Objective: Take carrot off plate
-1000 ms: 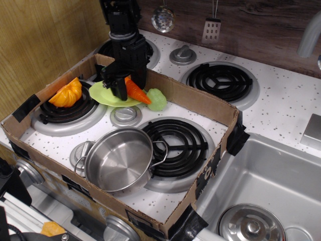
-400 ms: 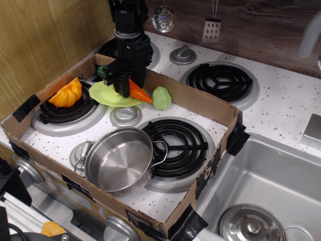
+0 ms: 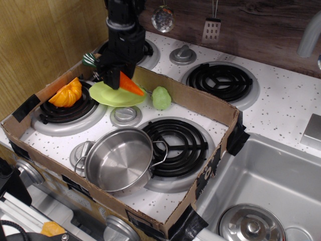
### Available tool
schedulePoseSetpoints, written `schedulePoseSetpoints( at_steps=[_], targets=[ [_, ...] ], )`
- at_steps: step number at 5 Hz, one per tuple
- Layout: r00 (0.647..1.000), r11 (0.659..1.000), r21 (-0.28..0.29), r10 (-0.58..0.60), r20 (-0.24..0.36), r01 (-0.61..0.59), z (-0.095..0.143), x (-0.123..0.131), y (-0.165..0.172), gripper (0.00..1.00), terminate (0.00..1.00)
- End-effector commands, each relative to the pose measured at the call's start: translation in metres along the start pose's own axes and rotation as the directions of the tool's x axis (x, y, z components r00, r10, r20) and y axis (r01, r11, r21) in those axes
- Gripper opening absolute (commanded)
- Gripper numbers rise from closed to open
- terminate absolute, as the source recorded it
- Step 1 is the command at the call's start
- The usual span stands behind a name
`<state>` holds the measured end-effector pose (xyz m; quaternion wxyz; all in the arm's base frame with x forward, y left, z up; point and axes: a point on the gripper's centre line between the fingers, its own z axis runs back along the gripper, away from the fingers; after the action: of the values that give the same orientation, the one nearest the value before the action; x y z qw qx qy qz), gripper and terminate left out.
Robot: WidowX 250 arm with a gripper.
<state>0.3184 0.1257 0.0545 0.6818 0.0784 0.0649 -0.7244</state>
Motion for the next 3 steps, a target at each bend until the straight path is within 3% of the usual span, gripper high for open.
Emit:
schedulePoseSetpoints(
  at_steps=[1,2,3],
  targets=[
    [0.986,0.983,0.08,0.166,0.027,-0.168,0.038,0.025,-0.022,0.0,0.0],
    [0.973,0.972,0.092,0.204,0.107,-0.214,0.034,0.06,-0.031,0.0,0.0],
    [0.965,0.968,0.089,0.22,0.143,-0.234,0.031,0.081,-0.033,0.0,0.0]
  ],
)
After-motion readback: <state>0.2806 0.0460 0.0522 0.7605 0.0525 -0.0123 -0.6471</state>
